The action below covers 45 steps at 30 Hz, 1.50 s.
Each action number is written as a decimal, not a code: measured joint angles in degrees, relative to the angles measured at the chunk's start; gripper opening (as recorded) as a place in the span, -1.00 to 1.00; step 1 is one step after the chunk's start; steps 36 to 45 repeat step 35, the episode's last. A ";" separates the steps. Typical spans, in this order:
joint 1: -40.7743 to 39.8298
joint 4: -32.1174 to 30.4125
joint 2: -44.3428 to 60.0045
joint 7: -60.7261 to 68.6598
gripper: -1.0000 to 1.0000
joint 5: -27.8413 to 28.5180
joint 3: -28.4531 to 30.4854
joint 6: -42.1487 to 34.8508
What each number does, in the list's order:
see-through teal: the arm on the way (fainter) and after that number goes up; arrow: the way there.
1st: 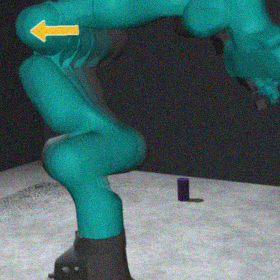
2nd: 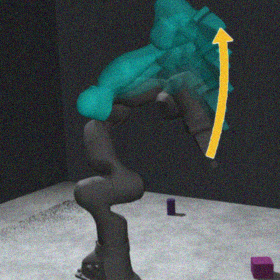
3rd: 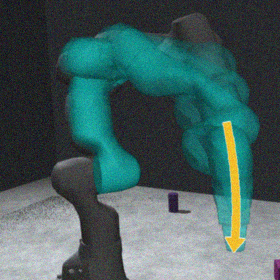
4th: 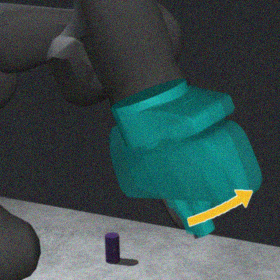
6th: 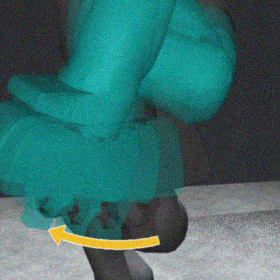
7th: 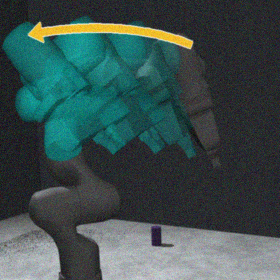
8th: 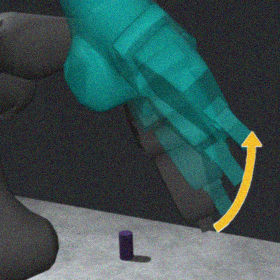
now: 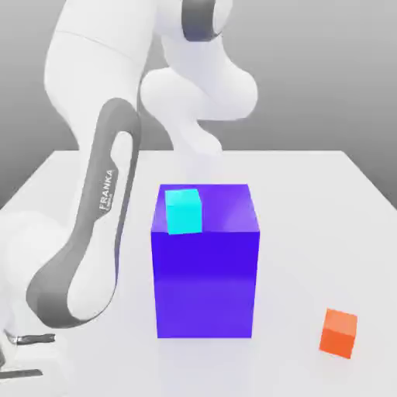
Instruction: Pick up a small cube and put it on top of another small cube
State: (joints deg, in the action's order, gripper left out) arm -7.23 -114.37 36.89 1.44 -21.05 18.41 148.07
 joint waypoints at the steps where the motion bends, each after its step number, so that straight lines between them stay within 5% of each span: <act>1: 0.66 -0.50 -1.82 -0.53 -1.00 0.79 0.86 -1.33; 16: 4.99 -27.65 -28.48 -17.77 -1.00 16.16 20.51 0.09; 22: -0.06 -40.03 -40.13 -27.67 -1.00 26.59 22.60 3.65; 26: 1.21 -41.57 -37.42 -24.19 -1.00 21.25 22.27 7.61; 32: -2.72 -40.97 -28.08 -12.24 -1.00 4.55 15.03 14.04; 33: -3.82 -40.87 -26.84 -10.66 1.00 2.35 13.49 14.90; 45: -3.82 -40.87 -26.84 -10.66 1.00 2.35 13.49 14.90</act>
